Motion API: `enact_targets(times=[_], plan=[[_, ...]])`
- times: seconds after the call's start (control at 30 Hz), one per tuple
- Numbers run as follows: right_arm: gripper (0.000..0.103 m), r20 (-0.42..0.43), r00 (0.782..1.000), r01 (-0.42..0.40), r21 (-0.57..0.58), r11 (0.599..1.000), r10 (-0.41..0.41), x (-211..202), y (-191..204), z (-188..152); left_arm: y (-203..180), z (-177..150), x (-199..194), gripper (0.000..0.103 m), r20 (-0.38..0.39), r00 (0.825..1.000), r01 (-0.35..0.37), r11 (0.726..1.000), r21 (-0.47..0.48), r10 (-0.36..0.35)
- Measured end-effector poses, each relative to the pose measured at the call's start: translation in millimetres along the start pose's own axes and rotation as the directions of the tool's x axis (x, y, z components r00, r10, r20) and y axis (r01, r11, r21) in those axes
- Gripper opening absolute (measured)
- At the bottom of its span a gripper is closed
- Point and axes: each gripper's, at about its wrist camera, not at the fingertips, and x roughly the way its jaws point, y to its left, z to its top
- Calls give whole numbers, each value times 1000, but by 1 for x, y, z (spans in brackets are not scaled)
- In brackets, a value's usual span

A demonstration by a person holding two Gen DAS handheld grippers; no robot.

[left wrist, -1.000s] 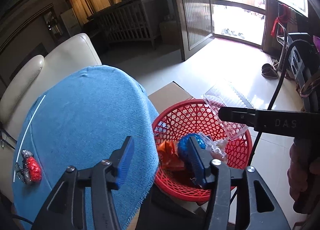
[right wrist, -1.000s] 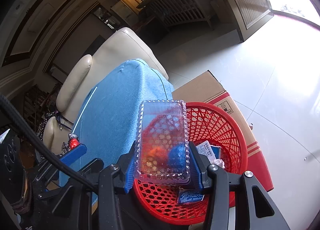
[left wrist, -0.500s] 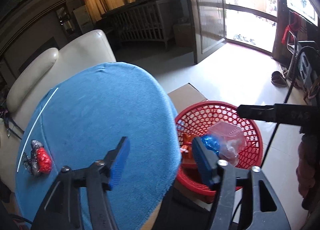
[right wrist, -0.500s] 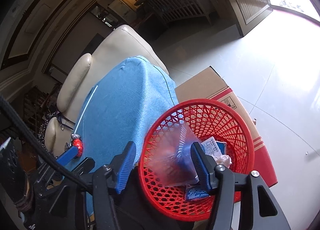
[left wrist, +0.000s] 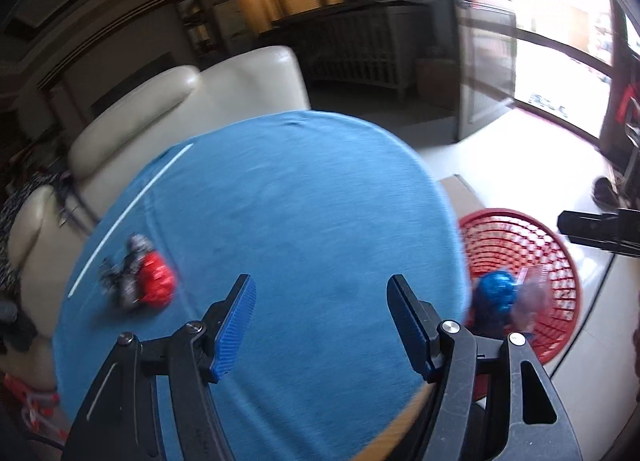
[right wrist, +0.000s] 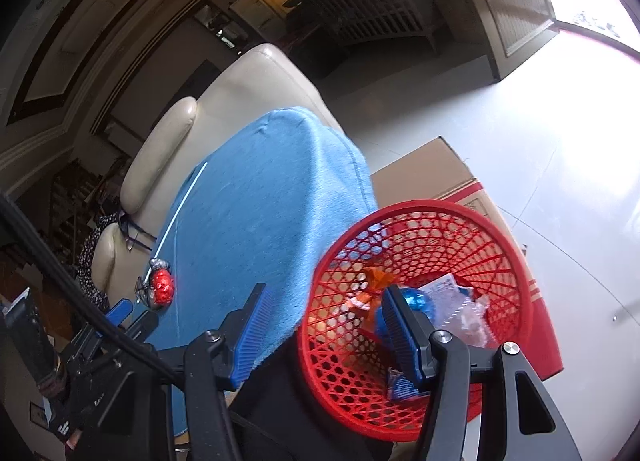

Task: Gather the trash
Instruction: 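Move both open tools back over the table toward the black and red bags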

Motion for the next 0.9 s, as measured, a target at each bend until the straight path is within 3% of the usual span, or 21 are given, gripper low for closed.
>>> enact_targets(times=[0.23, 0.47, 0.7, 0.9], plan=[[61, -25, 1000, -16, -67, 998, 14, 12, 30, -4, 62, -26, -1, 69, -35, 990, -137, 985, -110, 134], [61, -60, 998, -39, -136, 990, 31, 27, 66, -8, 121, -55, 5, 69, -108, 963, -264, 942, -206, 246], [61, -102, 994, -64, -201, 978, 44, 46, 99, -16, 164, -82, 9, 69, -171, 933, -352, 897, -268, 316], [61, -133, 990, -84, -246, 966, 52, 59, 123, -22, 187, -93, 3, 69, -179, 920, -388, 872, -300, 348]])
